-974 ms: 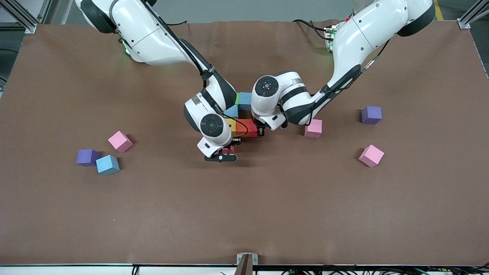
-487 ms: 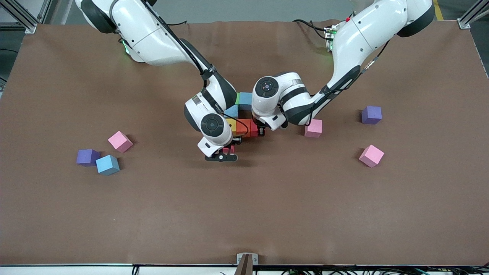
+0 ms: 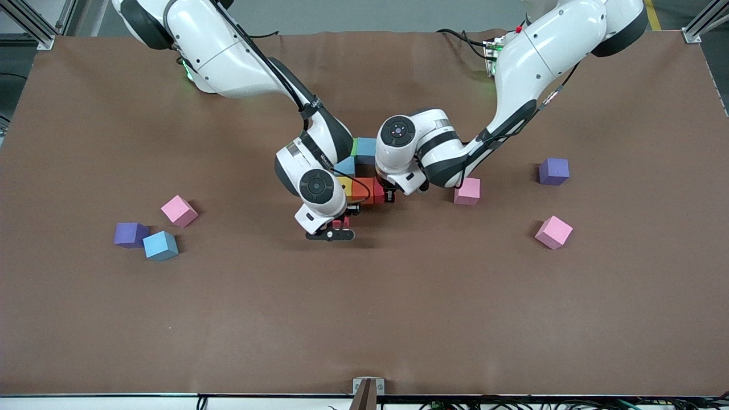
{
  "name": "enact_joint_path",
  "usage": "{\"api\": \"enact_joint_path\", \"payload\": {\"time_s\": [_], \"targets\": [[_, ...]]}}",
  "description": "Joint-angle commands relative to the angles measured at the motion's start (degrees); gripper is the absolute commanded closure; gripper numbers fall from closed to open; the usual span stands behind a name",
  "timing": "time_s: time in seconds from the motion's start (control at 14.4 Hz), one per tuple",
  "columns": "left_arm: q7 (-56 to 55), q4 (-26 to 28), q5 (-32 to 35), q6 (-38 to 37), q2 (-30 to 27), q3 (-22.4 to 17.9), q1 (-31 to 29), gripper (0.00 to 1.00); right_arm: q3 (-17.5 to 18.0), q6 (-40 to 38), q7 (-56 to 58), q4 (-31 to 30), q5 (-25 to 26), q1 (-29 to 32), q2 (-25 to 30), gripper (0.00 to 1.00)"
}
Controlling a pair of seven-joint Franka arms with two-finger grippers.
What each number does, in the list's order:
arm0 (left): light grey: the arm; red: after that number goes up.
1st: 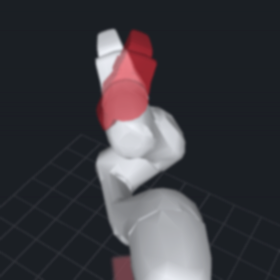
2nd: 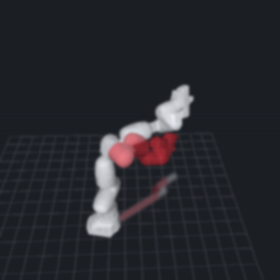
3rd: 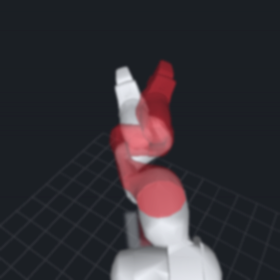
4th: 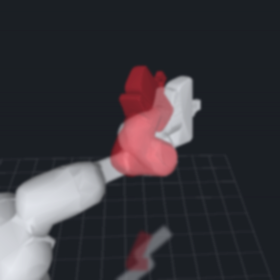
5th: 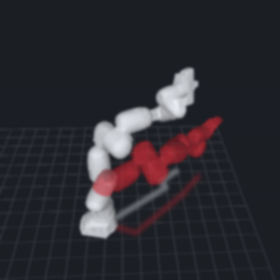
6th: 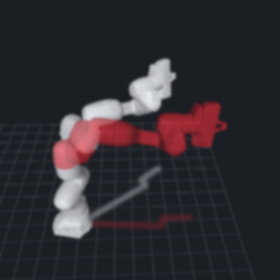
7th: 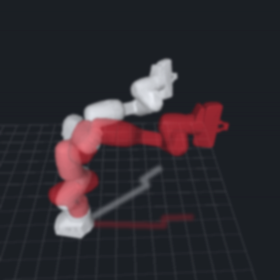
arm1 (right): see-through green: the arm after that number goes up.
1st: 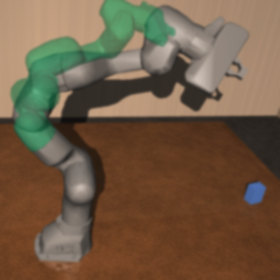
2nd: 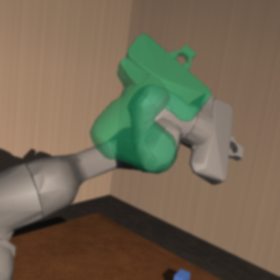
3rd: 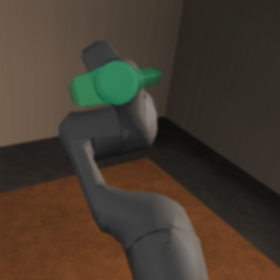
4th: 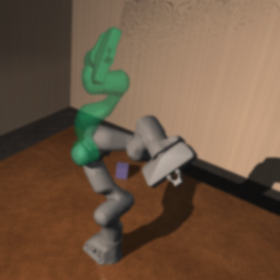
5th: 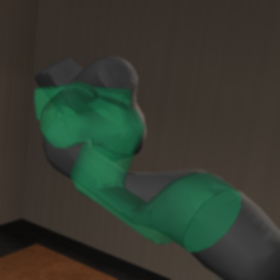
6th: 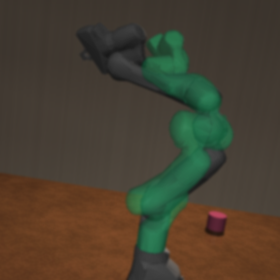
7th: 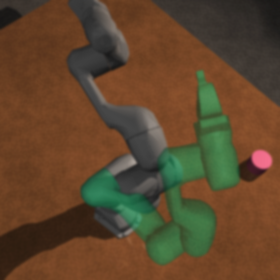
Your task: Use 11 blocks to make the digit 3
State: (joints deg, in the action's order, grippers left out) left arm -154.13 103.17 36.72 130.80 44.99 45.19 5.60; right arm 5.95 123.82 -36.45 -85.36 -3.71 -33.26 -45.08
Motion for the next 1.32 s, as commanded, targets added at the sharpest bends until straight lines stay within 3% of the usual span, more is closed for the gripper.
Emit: {"api": "enact_joint_path", "payload": {"time_s": [0.0,0.42,0.56,0.63,0.97,1.25], "targets": [[-0.9,0.0,1.4,0.8,0.2,-0.3,0.5,0.01,-0.2,0.1,1.2,-2.9,-1.1,-0.6,1.7,0.50],[-0.5,0.3,1.5,-0.6,-2.8,-0.4,-0.1,0.00,-0.2,0.0,2.2,-2.9,-1.1,-0.7,1.7,0.50],[0.5,0.2,1.5,-4.0,-5.3,1.6,-1.1,0.00,-0.2,0.0,2.2,-2.9,-1.1,-0.7,1.7,0.50],[1.3,0.3,1.1,-5.8,-6.6,3.5,-2.9,0.00,0.2,0.0,2.2,-2.9,-1.1,-0.7,1.7,0.50],[11.3,0.5,0.9,-17.8,-7.5,20.8,-22.4,0.00,0.3,0.0,2.2,-2.9,-1.1,-0.7,1.7,0.50],[22.3,4.3,2.6,-20.6,-8.3,25.5,-33.4,0.00,0.3,-0.3,2.2,-2.9,-1.1,-0.7,1.7,0.50]]}}
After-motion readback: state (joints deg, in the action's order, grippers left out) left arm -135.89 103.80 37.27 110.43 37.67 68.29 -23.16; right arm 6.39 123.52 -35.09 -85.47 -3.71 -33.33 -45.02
